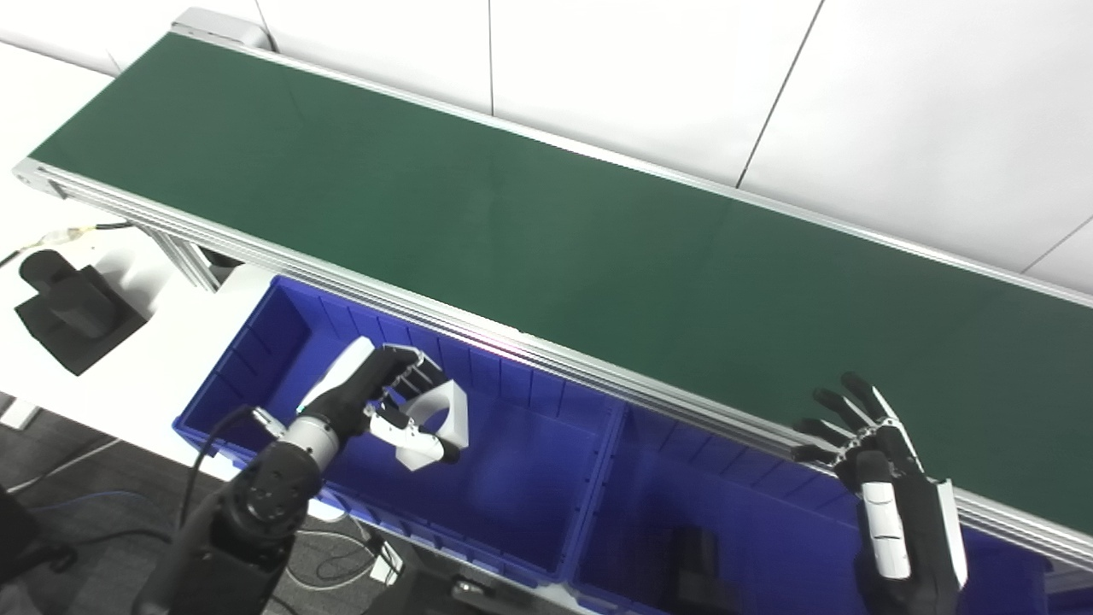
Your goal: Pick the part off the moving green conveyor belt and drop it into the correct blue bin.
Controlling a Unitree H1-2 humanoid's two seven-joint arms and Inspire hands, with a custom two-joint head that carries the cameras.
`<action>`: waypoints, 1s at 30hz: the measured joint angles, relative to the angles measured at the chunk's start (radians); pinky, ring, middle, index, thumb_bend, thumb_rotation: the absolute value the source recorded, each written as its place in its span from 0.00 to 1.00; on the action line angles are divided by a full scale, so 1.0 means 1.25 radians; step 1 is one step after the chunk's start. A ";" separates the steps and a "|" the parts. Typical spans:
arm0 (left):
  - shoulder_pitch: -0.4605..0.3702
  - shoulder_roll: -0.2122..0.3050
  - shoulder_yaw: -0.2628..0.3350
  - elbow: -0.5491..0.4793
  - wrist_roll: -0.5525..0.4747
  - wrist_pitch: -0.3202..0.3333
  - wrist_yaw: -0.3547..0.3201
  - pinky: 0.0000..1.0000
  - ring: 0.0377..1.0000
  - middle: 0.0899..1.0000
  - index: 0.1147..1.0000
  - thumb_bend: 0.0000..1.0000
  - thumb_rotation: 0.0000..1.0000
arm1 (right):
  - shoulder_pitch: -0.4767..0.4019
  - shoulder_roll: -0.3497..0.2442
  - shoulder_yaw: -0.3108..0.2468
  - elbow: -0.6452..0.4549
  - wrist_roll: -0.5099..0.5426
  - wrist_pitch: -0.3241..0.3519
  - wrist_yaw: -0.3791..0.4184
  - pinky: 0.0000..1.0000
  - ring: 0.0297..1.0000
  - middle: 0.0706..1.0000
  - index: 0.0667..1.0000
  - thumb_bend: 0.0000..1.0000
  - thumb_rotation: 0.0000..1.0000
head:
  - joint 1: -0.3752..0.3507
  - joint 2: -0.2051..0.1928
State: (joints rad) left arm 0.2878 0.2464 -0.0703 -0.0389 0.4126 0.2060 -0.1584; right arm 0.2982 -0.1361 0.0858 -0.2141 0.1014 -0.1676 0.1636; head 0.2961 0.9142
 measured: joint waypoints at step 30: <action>-0.022 0.020 -0.029 0.044 0.000 -0.020 0.030 0.55 0.63 0.70 0.66 0.67 0.28 | 0.005 0.015 0.003 0.000 -0.003 0.001 -0.001 0.58 0.70 0.80 0.88 0.57 0.76 | -0.017 -0.015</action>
State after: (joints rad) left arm 0.2609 0.2716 -0.1071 0.0160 0.4123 0.1808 -0.1205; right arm 0.3046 -0.1177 0.0900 -0.2144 0.0972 -0.1664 0.1629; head 0.2746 0.8959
